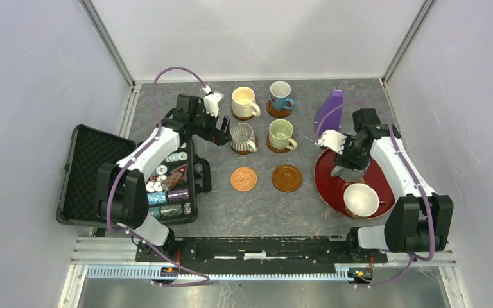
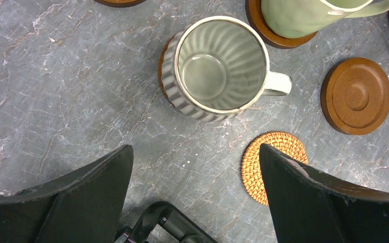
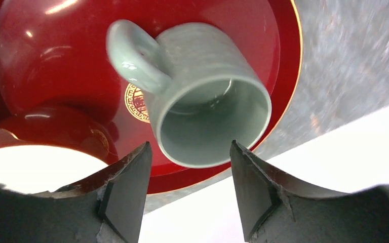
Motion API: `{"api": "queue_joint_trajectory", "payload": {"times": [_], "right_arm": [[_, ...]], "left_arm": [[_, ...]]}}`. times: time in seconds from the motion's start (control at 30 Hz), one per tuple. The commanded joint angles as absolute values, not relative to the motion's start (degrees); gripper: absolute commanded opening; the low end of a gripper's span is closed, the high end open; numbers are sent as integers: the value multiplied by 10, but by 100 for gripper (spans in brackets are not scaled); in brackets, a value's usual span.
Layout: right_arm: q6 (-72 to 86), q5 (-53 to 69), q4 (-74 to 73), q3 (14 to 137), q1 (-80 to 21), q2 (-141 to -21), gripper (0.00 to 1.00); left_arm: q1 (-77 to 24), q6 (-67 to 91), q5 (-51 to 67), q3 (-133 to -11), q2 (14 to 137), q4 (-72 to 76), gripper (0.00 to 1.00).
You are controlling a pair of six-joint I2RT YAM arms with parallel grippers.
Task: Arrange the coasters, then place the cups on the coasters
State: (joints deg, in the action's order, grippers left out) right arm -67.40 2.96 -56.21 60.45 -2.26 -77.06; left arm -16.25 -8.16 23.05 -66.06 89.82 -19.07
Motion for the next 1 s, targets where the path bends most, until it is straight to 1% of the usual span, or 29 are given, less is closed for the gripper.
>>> {"api": "queue_joint_trajectory", "payload": {"times": [0.0,0.2,0.5,0.6,0.8,0.97], "right_arm": [[-491,4,-555,637,-4,-786,64],[-434,-30,-547,637,37,-787,64],[-426,-37,-558,624,90,-812,63],[-418,-31,-550,632,109,-839,60],[-398,-9,-513,691,132,-908,49],[-371,-2,-491,761,135,-968,47]], "left_arm": [[-165,-57,248,-683,911,-165,100],[-165,-61,248,-689,911,-165,100],[-165,-58,245,-676,903,-169,100],[-165,-54,244,-675,903,-166,100],[-165,-51,241,-677,905,-162,100],[-165,-52,236,-673,898,-167,100]]}}
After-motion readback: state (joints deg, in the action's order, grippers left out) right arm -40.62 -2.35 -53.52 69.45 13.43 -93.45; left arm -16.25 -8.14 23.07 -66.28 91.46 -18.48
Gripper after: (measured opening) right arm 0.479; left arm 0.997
